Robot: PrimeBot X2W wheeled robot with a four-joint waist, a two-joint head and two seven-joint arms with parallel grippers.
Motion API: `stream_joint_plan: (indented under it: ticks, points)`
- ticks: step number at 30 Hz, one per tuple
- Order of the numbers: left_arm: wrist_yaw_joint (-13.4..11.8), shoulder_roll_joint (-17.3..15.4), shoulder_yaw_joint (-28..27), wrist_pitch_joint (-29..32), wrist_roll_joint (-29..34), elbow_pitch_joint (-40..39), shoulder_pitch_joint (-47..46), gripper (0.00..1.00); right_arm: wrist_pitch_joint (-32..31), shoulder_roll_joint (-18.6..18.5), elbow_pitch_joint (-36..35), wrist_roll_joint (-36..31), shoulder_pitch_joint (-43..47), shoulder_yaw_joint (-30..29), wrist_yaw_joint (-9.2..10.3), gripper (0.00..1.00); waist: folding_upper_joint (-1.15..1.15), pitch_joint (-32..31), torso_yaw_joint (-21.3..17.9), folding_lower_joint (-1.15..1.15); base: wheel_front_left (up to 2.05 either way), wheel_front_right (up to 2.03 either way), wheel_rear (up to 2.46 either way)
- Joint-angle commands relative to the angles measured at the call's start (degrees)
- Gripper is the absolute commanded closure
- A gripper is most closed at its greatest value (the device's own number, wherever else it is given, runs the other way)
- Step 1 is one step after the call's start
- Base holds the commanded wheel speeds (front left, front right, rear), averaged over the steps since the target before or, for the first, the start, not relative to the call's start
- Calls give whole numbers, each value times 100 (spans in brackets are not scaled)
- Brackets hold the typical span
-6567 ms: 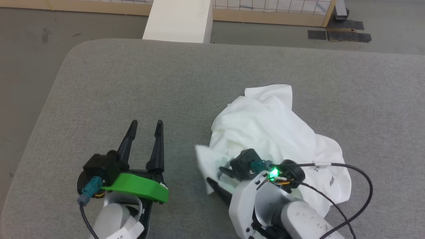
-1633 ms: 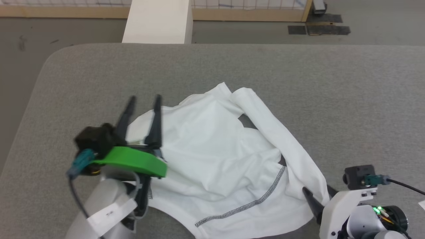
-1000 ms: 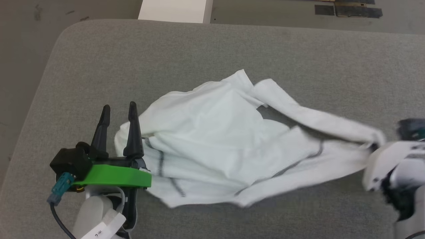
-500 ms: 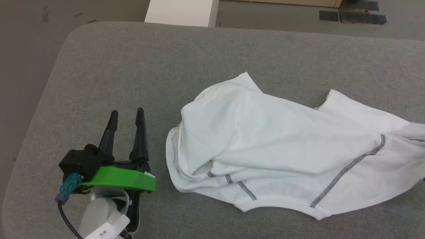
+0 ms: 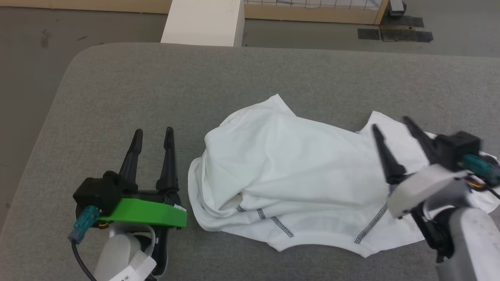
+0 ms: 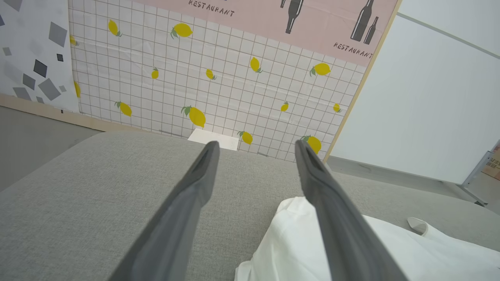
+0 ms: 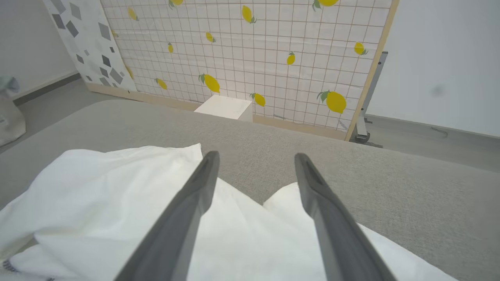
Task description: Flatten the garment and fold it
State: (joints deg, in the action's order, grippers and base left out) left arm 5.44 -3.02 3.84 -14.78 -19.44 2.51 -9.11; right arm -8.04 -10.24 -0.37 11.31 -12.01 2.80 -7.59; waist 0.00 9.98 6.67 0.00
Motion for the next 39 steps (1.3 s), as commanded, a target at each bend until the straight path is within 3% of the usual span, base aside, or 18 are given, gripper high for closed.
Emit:
stream_joint_plan:
  ticks: [1,6,14,22,23,24,25,26,29,33,39]
  points:
    - [-13,13,17,-21,44,-42,1,0,-21,-173,165,157,-280,318,10,0,0,123,93,0,0,0,0]
    - [9,13,132,-21,57,-35,-218,0,-364,-632,1043,527,-1301,1424,10,0,0,474,345,0,0,0,0]
    - [-25,13,480,-22,-217,14,-560,0,-1483,-1077,2408,1257,-2797,3042,10,0,0,984,855,0,0,0,0]
    - [-98,14,716,-22,-423,-6,-713,0,-2643,-1376,3241,1863,-3546,3908,10,0,0,1243,1159,0,0,0,0]
    - [-104,14,727,-22,-438,-13,-720,0,-2770,-1383,3312,1944,-3584,3945,10,20,0,1260,1172,0,0,0,0]
    - [-113,14,738,-22,-454,-23,-728,0,-2915,-1391,3394,2030,-3632,3965,10,65,0,1280,1186,0,0,0,0]
    - [-121,14,745,-22,-466,-29,-731,0,-3004,-1395,3446,2073,-3668,3981,10,93,0,1291,1193,0,0,0,0]
    - [-128,14,754,-22,-476,-37,-732,0,-3066,-1396,3487,2146,-3711,3967,10,100,0,1305,1198,0,0,0,0]
    - [-137,14,771,-22,-494,-49,-732,0,-2840,-1411,3545,2192,-3897,3742,10,100,0,1343,1197,0,0,0,0]
    - [-134,14,784,-22,-493,-35,-749,0,-1999,-1377,3869,2015,-4224,2927,10,100,0,1364,1177,0,0,0,0]
    - [-128,14,832,-22,-479,-24,-774,0,-745,-1371,4948,739,-4858,1168,10,100,0,1344,1164,0,0,0,0]
